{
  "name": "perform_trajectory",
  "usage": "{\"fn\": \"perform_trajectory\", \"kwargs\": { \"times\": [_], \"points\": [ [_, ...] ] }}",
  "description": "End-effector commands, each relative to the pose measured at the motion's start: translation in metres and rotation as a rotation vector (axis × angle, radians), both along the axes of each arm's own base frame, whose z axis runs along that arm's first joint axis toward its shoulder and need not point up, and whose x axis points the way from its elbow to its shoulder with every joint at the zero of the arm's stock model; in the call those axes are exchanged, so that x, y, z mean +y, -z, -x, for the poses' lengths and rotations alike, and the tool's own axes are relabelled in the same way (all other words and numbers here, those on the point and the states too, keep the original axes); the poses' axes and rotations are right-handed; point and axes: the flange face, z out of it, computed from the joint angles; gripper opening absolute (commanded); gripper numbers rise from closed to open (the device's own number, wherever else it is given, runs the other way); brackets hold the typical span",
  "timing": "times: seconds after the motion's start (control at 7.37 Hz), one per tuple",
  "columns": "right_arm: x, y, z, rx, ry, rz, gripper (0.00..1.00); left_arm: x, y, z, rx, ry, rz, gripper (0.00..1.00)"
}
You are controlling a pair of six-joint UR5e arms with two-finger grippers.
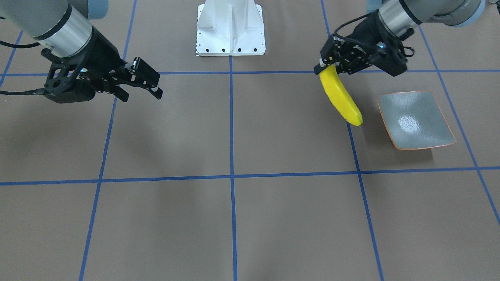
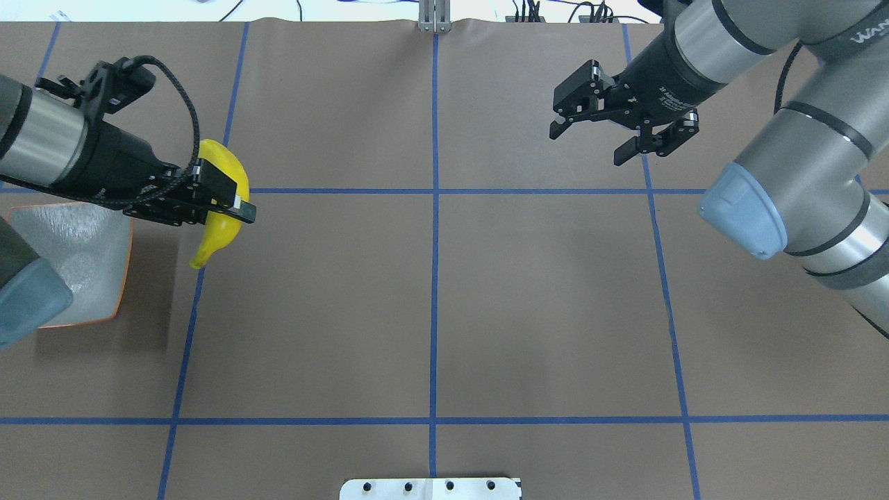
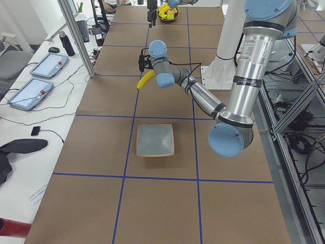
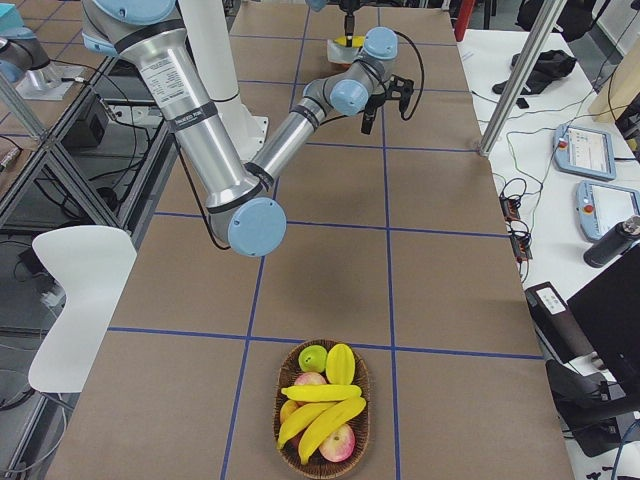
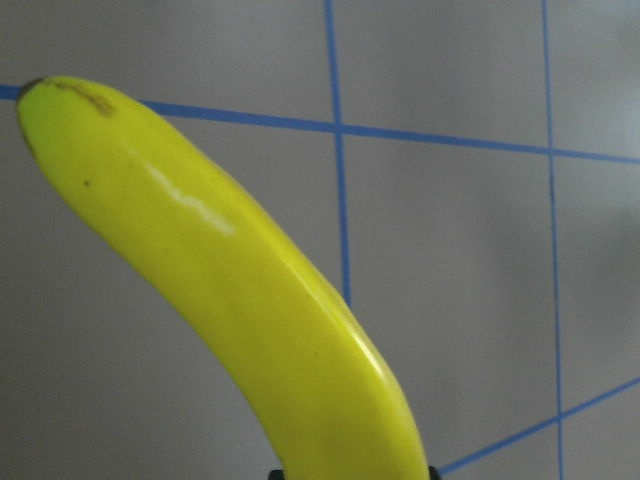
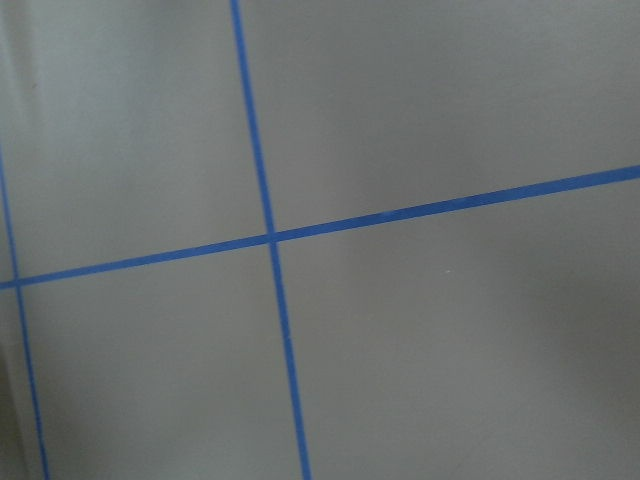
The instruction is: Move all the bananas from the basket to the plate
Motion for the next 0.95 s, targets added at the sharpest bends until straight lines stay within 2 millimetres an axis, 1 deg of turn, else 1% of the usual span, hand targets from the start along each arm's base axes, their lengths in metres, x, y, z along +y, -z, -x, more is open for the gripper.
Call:
{"fn": "perform_trajectory", "kwargs": {
  "times": [0.0, 0.14, 0.27, 0.41, 0.54, 0.81],
  "points": [
    [-0.006, -0.042, -0.022, 0.052, -0.052, 0.049, 1.00, 0.007, -0.100, 0.046, -0.155, 0.074, 0.031, 0.00],
    [-0.006, -0.060, -0.025, 0.091, -0.082, 0.057, 1.00, 0.005, -0.142, 0.062, -0.232, 0.074, -0.007, 0.00],
    [-0.007, -0.074, -0.030, 0.128, -0.114, 0.059, 1.00, 0.005, -0.170, 0.072, -0.303, 0.109, -0.020, 0.00],
    [-0.007, -0.087, -0.034, 0.158, -0.139, 0.064, 1.00, 0.008, -0.193, 0.075, -0.389, 0.131, -0.034, 0.00],
    [-0.008, -0.095, -0.035, 0.177, -0.137, 0.050, 1.00, 0.007, -0.201, 0.075, -0.433, 0.116, -0.038, 0.00],
    [-0.007, -0.101, -0.034, 0.185, -0.129, 0.050, 1.00, 0.006, -0.218, 0.075, -0.512, 0.067, -0.011, 0.00]
  ]
}}
